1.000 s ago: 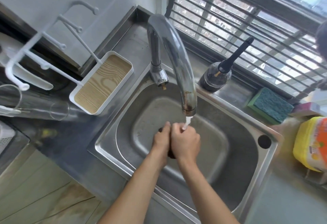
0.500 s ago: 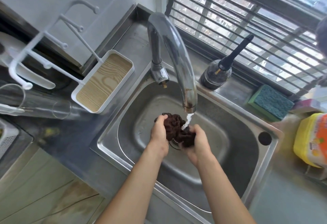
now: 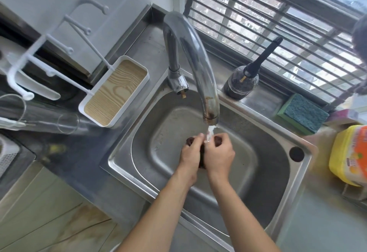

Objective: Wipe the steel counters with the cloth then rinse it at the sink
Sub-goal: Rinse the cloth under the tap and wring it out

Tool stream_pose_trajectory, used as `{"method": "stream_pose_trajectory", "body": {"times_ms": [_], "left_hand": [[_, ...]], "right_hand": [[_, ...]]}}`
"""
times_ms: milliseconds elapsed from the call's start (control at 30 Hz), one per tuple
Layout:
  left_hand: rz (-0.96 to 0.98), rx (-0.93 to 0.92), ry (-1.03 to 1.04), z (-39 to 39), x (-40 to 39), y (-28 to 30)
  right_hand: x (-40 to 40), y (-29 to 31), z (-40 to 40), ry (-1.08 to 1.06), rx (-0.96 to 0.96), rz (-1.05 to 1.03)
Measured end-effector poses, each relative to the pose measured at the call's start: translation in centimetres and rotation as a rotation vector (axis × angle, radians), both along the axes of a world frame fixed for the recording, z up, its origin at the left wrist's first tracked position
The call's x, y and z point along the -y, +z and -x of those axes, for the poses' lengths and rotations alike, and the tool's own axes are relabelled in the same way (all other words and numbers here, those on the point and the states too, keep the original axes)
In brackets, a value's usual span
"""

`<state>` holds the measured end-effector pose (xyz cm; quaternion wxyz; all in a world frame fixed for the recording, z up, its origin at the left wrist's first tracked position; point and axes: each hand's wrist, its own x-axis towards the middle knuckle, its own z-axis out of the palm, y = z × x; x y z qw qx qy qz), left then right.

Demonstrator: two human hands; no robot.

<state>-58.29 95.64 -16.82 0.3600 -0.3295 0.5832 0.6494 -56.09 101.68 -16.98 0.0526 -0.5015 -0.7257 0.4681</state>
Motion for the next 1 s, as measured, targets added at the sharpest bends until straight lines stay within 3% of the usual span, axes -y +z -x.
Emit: {"method": "stream_pose_trajectory", "body": {"times_ms": [100, 267, 333, 433, 500, 633, 700, 767, 867, 1000], "left_hand": [[-0.029, -0.022, -0.058, 0.2, -0.7, 1.4], [0.224, -0.049, -0.033, 2.7, 0.9, 0.5], [0.187, -0.020, -0.015, 1.7, 1.2, 0.3], [0.133, -0.079, -0.130, -0.3, 0.7, 0.8], [0.168, -0.144, -0.202, 0.3, 0.7, 0.4], [0.222, -0.102, -0.110, 3.2, 1.9, 0.3], [0.187, -0.067, -0.078, 3.1, 2.0, 0.4], [0.118, -0.076, -0.087, 2.0, 1.4, 0.7], [0.091, -0.083, -0.128, 0.5, 1.0, 0.0], [0.065, 0.048, -0.006, 0.4, 1.9, -1.0]], "right_hand": [[-2.0, -0.7, 1.3, -0.175, 0.050, 0.063], [4.0, 3.0, -1.4, 0.203, -0.127, -0.084], [2.9, 1.8, -0.8, 0.199, -0.019, -0.069], [-1.0, -0.7, 1.5, -0.039, 0.170, 0.047], [-1.1, -0.7, 1.7, -0.083, 0.139, 0.049], [3.9, 2.4, -1.2, 0.211, -0.123, -0.003], [3.6, 2.3, -1.1, 0.243, -0.114, -0.027], [1.5, 0.7, 0.5, 0.119, -0.002, -0.030], [-2.1, -1.7, 2.1, -0.154, 0.112, 0.172], [-2.7, -2.5, 1.1, -0.164, 0.038, 0.475]]}}
